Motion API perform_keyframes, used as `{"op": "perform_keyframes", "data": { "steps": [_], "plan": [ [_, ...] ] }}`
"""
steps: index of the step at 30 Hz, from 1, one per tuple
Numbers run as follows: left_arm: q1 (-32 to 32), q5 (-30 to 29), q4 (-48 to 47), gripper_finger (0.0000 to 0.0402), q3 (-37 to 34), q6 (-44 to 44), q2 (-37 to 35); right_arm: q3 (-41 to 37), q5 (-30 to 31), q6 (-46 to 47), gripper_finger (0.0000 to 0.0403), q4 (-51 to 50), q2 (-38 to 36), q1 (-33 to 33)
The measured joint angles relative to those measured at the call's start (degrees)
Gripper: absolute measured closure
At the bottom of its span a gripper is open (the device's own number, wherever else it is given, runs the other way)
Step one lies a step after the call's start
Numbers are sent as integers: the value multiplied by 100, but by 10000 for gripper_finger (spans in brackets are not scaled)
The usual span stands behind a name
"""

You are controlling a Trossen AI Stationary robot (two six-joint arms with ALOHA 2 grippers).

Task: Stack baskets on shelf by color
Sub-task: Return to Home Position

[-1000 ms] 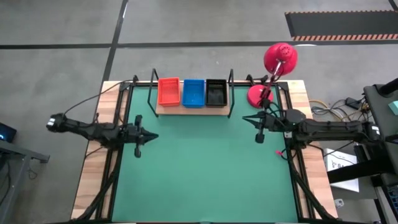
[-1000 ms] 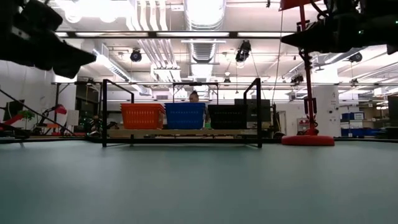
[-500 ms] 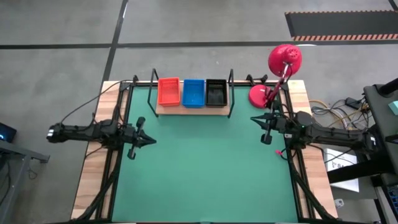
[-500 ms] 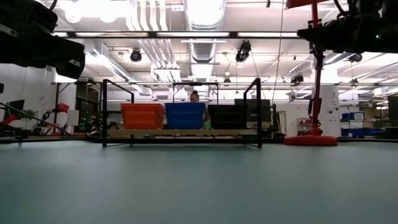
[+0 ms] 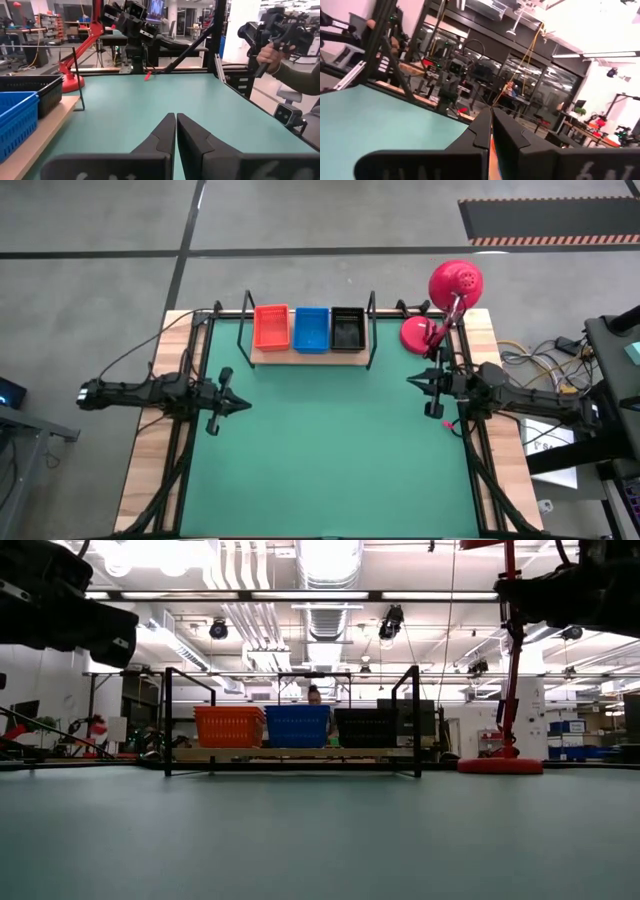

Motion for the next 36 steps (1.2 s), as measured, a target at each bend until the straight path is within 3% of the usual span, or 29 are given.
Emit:
{"op": "perform_keyframes", "data": {
  "steps": [8, 16, 27, 36],
  "plan": [
    [0, -20, 53, 402, -50, 0, 40, -10, 97, -71, 394, 61, -362, -9],
    [0, -17, 71, 402, -56, 2, 47, -11, -242, 58, 394, -420, -867, -4],
    [0, -17, 63, 402, -56, 4, 45, -8, -287, 778, 394, -901, -858, 0],
    [0, -17, 54, 402, -56, 4, 47, -8, -284, 722, 394, -907, -858, 0]
  ]
}}
